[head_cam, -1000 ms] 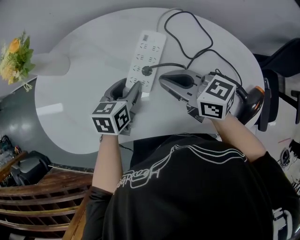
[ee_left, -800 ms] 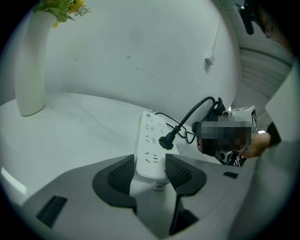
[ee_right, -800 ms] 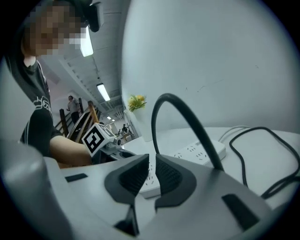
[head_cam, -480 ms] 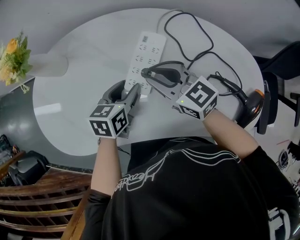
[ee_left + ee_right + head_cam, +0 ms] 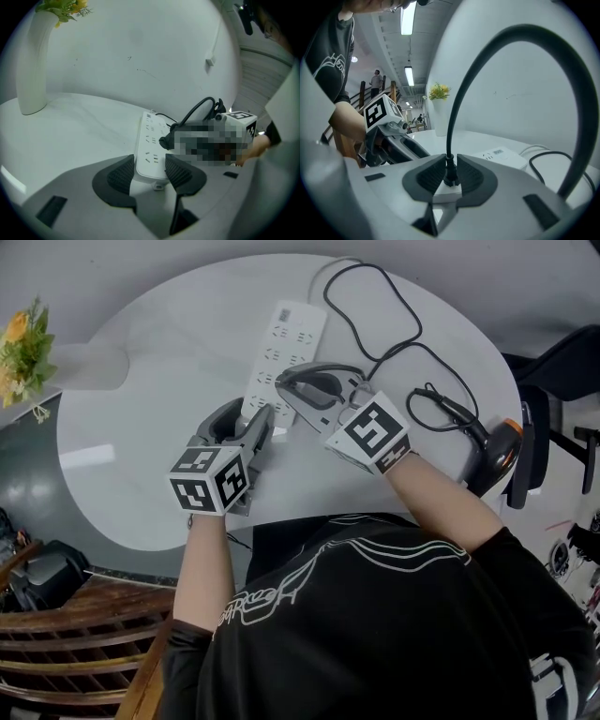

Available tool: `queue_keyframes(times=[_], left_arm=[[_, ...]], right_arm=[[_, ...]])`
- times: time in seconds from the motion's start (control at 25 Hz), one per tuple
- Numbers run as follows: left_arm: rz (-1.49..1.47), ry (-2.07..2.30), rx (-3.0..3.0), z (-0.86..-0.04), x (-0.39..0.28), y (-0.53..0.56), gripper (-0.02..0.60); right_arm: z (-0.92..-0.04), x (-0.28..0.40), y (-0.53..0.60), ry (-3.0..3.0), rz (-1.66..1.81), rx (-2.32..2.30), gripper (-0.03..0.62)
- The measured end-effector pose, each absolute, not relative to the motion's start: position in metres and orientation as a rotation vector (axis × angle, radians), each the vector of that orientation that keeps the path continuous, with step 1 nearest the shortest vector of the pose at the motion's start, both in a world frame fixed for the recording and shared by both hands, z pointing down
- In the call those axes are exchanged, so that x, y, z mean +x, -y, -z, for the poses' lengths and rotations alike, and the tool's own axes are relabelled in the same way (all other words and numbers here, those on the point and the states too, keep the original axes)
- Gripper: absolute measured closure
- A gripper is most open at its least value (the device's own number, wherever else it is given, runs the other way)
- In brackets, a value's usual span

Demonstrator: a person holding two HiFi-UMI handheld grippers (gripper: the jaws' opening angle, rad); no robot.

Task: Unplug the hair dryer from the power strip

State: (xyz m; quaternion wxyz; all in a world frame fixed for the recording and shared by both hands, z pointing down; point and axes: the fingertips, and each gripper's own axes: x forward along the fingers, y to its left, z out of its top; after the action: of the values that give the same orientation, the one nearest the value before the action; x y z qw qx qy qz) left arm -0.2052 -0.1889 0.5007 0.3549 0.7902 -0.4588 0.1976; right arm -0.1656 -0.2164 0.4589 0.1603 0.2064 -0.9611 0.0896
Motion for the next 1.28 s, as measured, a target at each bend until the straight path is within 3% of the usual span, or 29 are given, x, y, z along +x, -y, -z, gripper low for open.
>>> queue_keyframes(times=[0.48, 1.0, 1.28], left_arm=[[-0.524, 1.193, 2.057, -0.5001, -0.2043, 0.1885, 0.373], [-0.604, 1.192, 2.085, -0.4984, -0.2033, 0.1887, 0.376], [-0.592, 1.221, 2.082, -0.4988, -0.2026, 0.1895, 0.376]], right_arm=[[-0.4559, -0.1676, 0.2128, 2.699, -0.067, 0.584, 0.568], [-0.4568, -0.1647, 0.2178, 2.738, -0.28, 0.515, 0.568], [-0.4547, -0.1671, 0.2118, 2.682, -0.068, 0.51, 0.569]])
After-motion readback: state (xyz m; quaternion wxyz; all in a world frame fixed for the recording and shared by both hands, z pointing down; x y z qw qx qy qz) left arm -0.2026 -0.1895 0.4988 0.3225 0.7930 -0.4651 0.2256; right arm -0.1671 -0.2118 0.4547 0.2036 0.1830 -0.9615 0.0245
